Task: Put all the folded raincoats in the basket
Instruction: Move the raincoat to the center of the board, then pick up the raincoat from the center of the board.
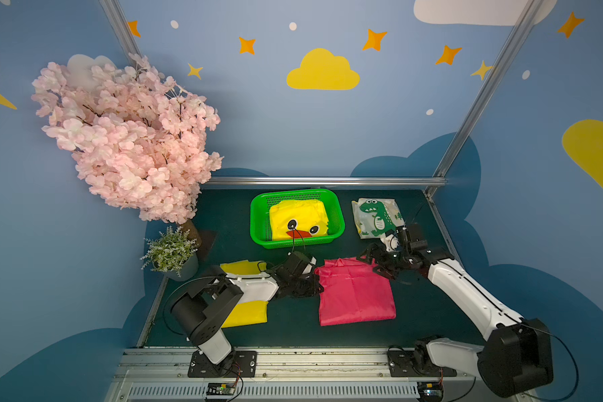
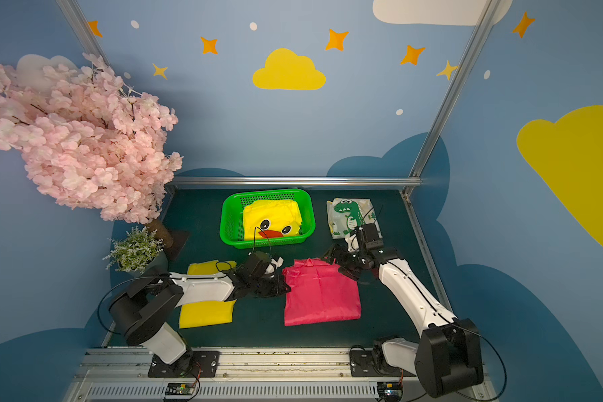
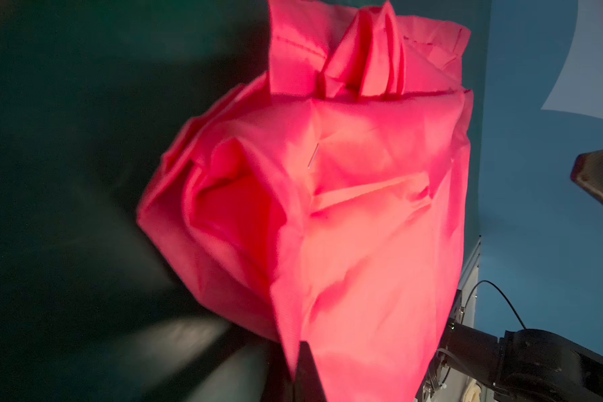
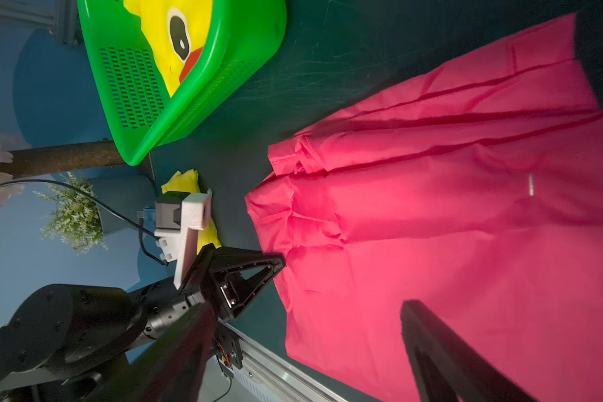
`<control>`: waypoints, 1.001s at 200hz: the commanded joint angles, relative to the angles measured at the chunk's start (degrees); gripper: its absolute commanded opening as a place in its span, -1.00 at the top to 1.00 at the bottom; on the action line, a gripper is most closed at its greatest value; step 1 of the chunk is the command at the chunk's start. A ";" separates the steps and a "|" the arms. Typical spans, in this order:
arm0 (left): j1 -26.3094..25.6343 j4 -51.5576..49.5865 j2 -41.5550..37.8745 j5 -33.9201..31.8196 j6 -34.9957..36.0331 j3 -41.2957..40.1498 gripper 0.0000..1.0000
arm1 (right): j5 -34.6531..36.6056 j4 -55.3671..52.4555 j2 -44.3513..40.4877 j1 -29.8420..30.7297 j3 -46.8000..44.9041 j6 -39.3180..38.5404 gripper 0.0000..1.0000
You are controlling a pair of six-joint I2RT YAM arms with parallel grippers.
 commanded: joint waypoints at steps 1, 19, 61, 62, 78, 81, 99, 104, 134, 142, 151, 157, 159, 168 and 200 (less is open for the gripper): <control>1.93 -4.70 -4.62 -3.18 1.89 -2.22 0.96 | 1.29 1.88 1.88 2.88 2.02 0.72 -0.76; 3.55 -7.19 -7.60 -4.25 2.02 -3.77 0.96 | 1.65 1.57 3.26 4.54 2.47 -0.27 -0.76; 4.56 -9.80 -9.48 -4.89 3.61 -4.38 0.96 | 3.06 -2.14 3.90 4.06 1.42 -4.63 -0.76; 4.56 -9.80 -9.53 -4.89 3.60 -4.38 0.95 | 3.10 -2.20 3.92 4.03 1.29 -4.72 -0.76; 4.64 -9.63 -9.15 -4.81 3.75 -4.47 0.96 | 3.17 -2.56 3.40 2.99 -0.23 -5.33 -0.77; 4.59 -9.62 -9.13 -4.82 3.76 -4.39 0.96 | 3.08 -2.62 3.25 2.76 -0.55 -5.42 -0.77; 4.56 -9.54 -8.79 -4.77 3.84 -4.38 0.95 | 3.36 -2.54 2.44 1.58 -2.59 -5.78 -0.77; 4.56 -9.59 -8.78 -4.81 3.81 -4.38 0.96 | 3.34 -2.51 2.41 1.19 -3.12 -5.91 -0.77; 4.56 -9.71 -8.60 -4.80 3.87 -4.29 0.96 | 3.06 -2.19 2.56 -0.53 -6.35 -7.33 -0.78; 4.56 -9.62 -8.51 -5.06 3.92 -4.29 0.95 | 2.64 -1.82 3.09 -1.03 -7.11 -7.77 -0.78; 4.58 -9.63 -8.41 -4.85 3.90 -4.21 0.95 | 2.02 -1.25 4.00 -1.55 -7.77 -8.29 -0.78; 4.56 -9.60 -8.34 -4.77 3.94 -4.13 0.96 | 1.71 -0.83 4.48 -1.78 -8.12 -8.62 -0.78; 4.56 -9.60 -8.25 -4.73 3.94 -4.12 0.96 | 1.67 -0.71 4.82 -1.86 -8.24 -8.64 -0.78; 4.60 -9.64 -8.08 -4.66 3.98 -3.95 0.96 | 1.48 0.00 5.62 -2.01 -8.72 -8.92 -0.78; 4.62 -9.81 -7.71 -4.49 4.08 -3.76 0.96 | -0.37 3.09 8.46 -2.24 -9.80 -9.50 -0.78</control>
